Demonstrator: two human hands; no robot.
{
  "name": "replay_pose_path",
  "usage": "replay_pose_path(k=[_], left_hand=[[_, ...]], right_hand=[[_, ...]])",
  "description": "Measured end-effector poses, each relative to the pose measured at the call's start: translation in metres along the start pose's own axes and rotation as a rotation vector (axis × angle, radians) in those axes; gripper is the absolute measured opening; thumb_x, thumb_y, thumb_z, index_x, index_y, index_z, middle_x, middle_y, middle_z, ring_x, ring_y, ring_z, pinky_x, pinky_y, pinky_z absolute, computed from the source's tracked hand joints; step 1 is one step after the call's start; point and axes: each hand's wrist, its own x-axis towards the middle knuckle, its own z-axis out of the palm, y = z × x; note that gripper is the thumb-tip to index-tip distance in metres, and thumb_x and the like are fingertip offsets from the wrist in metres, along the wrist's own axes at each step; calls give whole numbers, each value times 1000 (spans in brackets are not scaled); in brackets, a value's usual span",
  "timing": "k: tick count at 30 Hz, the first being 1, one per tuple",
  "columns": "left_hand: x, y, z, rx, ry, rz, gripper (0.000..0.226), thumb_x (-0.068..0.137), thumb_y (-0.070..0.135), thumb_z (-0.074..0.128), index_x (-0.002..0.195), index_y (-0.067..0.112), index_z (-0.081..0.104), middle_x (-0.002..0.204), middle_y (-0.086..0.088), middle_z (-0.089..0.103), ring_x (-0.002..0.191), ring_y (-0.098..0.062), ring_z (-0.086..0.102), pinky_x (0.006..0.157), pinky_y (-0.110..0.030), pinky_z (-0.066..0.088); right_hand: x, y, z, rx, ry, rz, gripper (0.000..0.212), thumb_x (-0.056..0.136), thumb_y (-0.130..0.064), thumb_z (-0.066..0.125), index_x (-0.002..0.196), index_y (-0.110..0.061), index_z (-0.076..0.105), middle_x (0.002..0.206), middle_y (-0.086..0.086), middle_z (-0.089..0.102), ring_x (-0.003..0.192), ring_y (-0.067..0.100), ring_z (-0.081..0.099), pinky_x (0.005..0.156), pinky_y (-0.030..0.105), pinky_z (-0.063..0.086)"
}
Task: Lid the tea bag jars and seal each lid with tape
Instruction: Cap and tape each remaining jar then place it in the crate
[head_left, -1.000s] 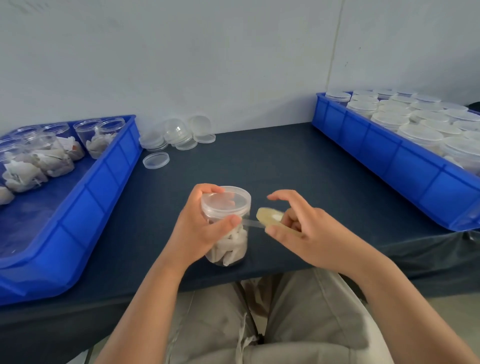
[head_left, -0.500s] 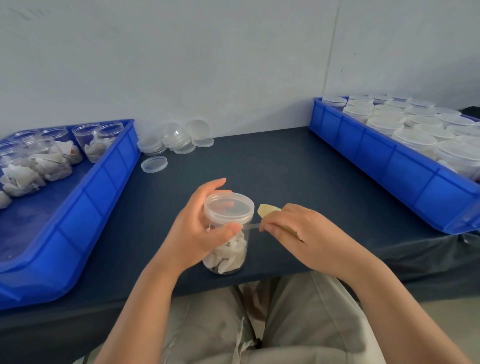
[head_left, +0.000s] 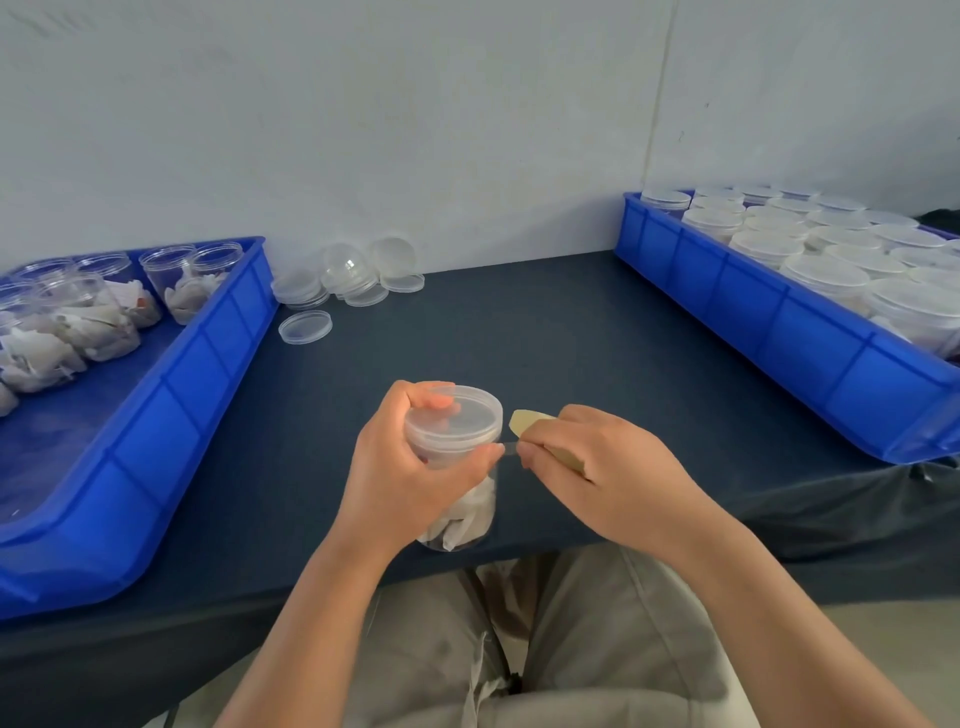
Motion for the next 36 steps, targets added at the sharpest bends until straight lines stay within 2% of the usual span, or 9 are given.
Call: replay_pose_path(k=[4,7,11,14,26,30,32,34,36], left_hand=[[-5,3,9,81,31,52,59,65,67,86,108,45,53,126,26,65,117,-6,65,86,-12,50],[-5,6,16,155,79,63,60,65,72,85,107,44,52,121,28,64,113,-1,64,84,-9,48],[-2,9,20,291,71,166,65,66,68,86,111,31,55,119,25,62,110,14,56,84,0,39],[3,11,19,335,53,197,64,65,69,84,108,32,55,117,27,60,106,20,53,84,2,37],[16,2,14,369,55,228,60,67,70,82,105,33,54,113,22,63,101,13,56,79,0,40],[19,-3,12,338,96,150,58,65,70,81,104,37,53,112,24,63,101,12,57,79,0,39],[19,-3,9,323,132,127,59,66,69,80,105,33,55,111,22,63,99,8,58,79,0,39],[14,2,9,283,129,147,59,63,66,82,104,31,57,112,22,65,99,4,60,81,-6,45],[-4,9,21,180,49,225,58,60,57,87,102,30,58,118,22,67,105,-2,66,85,-18,52]], right_hand=[[1,-12,12,-97,116,104,35,102,-57,40,101,-41,71,81,-9,53,74,15,56,59,32,49],[2,-15,17,-172,178,156,36,101,-57,39,95,-41,71,77,-10,50,68,14,53,52,29,45],[2,-10,16,-202,224,147,36,102,-53,42,97,-43,76,75,-11,47,61,12,46,46,24,25],[3,-8,16,-203,248,141,35,101,-49,43,97,-41,77,72,-10,42,59,12,41,48,25,16],[23,-14,19,-222,158,185,31,107,-42,40,100,-37,70,85,-7,51,70,19,55,51,30,30],[38,-16,23,-223,158,193,31,107,-41,39,88,-34,62,84,-7,51,68,21,56,53,31,36],[46,-18,31,-208,179,181,30,107,-41,39,80,-36,52,80,-8,49,65,20,55,51,31,34],[60,-13,38,-268,169,218,28,107,-40,41,80,-37,50,83,-8,50,66,22,57,51,30,31],[76,6,38,-381,76,345,28,109,-40,41,95,-33,64,100,1,59,80,28,64,58,33,40]])
